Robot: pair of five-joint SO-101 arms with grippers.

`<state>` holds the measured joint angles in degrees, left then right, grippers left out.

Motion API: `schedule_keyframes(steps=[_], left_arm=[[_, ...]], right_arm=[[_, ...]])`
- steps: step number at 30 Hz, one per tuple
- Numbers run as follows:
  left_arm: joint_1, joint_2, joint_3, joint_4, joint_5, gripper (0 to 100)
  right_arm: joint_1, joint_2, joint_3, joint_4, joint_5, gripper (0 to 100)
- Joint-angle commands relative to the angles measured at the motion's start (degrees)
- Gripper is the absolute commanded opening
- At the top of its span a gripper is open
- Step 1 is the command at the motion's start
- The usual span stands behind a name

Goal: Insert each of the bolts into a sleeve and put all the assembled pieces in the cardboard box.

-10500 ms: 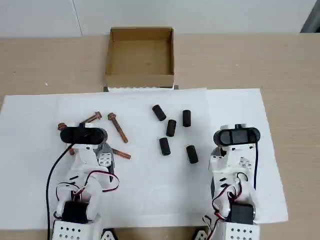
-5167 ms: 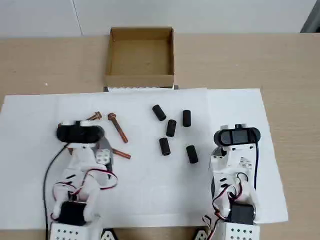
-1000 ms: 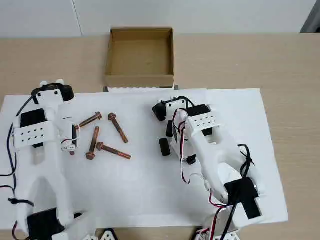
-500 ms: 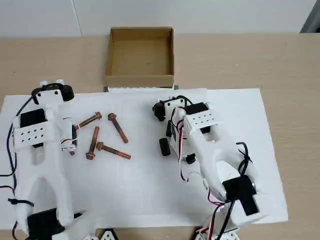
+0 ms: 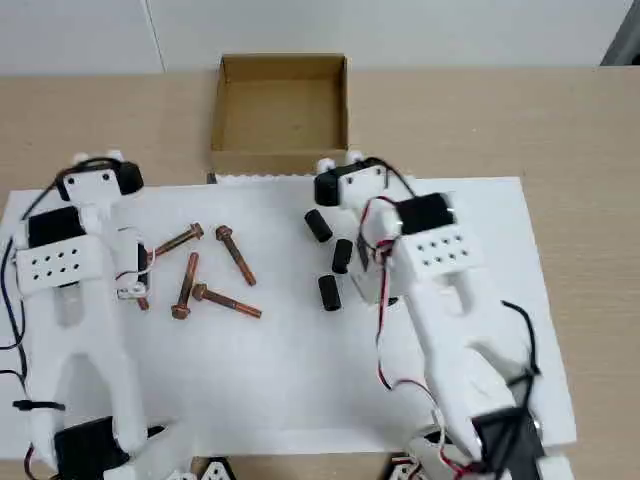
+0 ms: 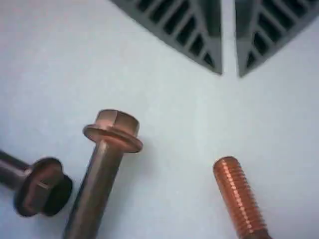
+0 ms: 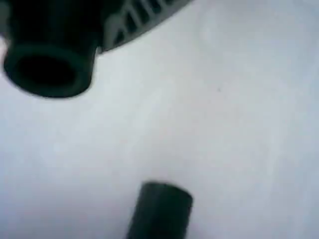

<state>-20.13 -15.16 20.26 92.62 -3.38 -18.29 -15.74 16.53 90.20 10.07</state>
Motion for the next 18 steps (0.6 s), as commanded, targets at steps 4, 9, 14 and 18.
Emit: schedule_keyframes(steps=[4,9,14,18], left_arm=[[0.79,-0.18,-4.97,1.23,4.31,1],[5.80,-0.09,-5.41,1.23,7.56,1],[6.95,-0.09,-6.55,-2.55,9.67,1],[6.95,0.00,-8.22,-2.81,10.55,1]], right_arm=[[4.53,-11.03,-2.46,4.62,-0.26,0.4],[8.04,-14.64,-2.20,5.93,-0.53,0.4],[10.77,-17.10,1.49,5.58,-0.70,0.4],[12.09,-20.26,5.01,5.23,-0.35,0.4]])
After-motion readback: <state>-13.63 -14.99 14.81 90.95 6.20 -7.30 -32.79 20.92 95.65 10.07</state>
